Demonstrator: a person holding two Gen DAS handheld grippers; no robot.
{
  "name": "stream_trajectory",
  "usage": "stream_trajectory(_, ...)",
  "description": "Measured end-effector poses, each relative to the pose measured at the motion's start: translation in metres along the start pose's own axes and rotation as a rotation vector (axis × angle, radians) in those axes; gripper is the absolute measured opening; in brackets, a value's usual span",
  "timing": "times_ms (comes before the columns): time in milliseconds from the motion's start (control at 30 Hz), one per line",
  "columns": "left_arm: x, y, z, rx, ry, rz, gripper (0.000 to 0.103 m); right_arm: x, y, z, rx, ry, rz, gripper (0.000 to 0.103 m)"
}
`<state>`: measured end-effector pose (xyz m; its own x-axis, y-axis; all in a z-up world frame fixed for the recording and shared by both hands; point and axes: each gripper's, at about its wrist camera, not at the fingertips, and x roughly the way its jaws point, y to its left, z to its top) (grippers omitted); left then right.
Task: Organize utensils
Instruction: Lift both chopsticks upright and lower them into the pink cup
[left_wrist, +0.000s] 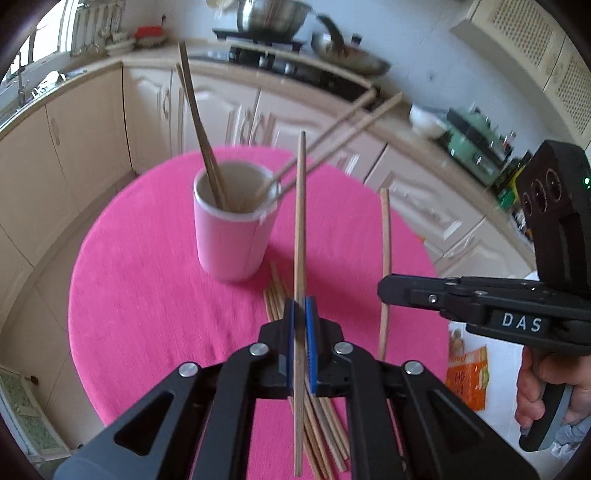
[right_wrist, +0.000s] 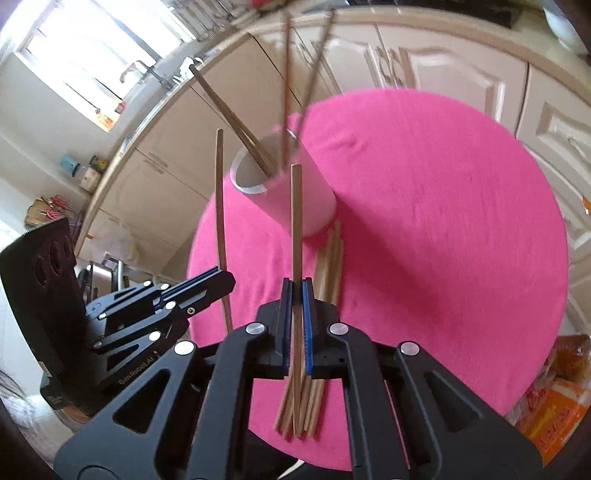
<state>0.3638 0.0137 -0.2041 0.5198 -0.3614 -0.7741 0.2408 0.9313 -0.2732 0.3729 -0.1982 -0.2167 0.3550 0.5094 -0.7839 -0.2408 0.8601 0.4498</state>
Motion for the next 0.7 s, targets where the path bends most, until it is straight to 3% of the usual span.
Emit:
stream_trajectory(400,-0.048,0.015,0.074,-0.048,-0.264,0.005,0.006,-0.043,0.047,0.054,-0.11,-0.192,0.034,0.005)
stream_trajectory(700,-0.042,0.033,0.12,-0.096,-0.405,0.033,0.006,-0.048,0.071,0.096,-0.131,-0.347,-0.006,0.005)
